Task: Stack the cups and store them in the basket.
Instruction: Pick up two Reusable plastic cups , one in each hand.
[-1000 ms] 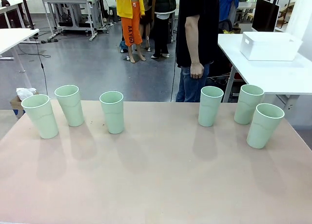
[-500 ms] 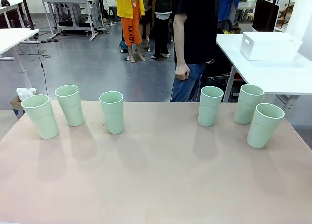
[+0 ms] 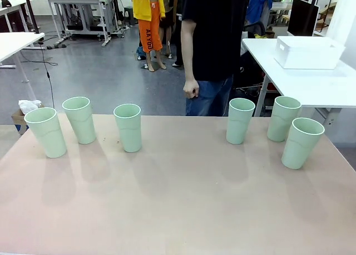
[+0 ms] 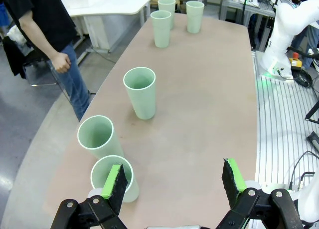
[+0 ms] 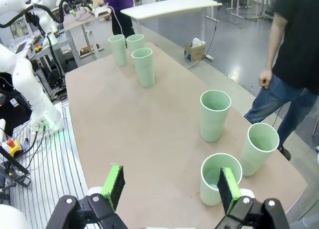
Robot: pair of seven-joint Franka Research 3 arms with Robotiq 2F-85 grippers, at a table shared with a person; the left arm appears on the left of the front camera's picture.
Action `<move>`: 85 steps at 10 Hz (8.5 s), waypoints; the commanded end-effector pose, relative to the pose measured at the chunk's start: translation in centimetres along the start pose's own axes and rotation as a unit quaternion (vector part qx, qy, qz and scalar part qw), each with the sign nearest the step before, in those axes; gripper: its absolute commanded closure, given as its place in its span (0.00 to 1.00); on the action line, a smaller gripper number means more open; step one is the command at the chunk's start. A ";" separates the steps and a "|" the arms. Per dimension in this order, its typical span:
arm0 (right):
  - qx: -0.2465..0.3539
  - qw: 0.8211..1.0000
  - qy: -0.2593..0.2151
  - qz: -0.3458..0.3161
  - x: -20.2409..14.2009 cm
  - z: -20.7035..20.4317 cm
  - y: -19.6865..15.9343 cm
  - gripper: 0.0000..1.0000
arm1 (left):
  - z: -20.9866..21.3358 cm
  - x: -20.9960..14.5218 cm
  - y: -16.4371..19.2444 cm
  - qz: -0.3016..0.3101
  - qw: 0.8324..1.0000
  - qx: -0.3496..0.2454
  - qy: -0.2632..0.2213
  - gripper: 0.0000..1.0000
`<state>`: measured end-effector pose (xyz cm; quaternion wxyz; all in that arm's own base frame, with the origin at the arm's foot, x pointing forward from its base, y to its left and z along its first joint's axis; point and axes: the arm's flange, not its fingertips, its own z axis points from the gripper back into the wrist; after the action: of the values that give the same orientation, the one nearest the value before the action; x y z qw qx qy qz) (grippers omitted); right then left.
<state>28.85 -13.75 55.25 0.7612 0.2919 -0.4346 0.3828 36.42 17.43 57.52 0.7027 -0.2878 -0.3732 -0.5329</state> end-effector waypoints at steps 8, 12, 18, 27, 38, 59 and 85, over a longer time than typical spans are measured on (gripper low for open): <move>0.003 1.000 -0.011 0.012 0.4 0.1 -0.2 0.00 | 0.1 0.0 -0.1 -0.005 1.000 -0.002 -0.005 0.00; 0.003 1.000 -0.011 0.012 0.4 0.1 -0.2 0.00 | 0.1 0.0 -0.1 -0.005 1.000 -0.002 -0.005 0.00; 0.003 1.000 -0.011 0.012 0.4 0.1 -0.2 0.00 | 0.1 0.0 -0.1 -0.005 1.000 -0.002 -0.005 0.00; 0.003 1.000 -0.011 0.012 0.4 0.1 -0.2 0.00 | 0.1 0.0 -0.1 -0.005 1.000 -0.002 -0.005 0.00; 0.029 0.999 -0.010 -0.022 2.4 -1.8 -5.5 0.00 | 0.1 0.4 5.5 0.014 0.999 -0.024 0.017 0.00; 0.219 0.967 -0.119 0.057 -14.2 -10.8 -27.4 0.00 | -3.8 -16.1 22.0 -0.059 0.980 -0.142 -0.127 0.00; 0.267 0.948 -0.162 0.064 -23.9 -21.2 -22.9 0.00 | -16.2 -27.7 20.4 -0.035 0.958 -0.194 -0.210 0.00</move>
<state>49.84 -18.38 21.50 0.5528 0.5260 -0.4332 0.4797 56.61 25.45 25.01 0.5285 -0.5156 -0.4117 -0.5342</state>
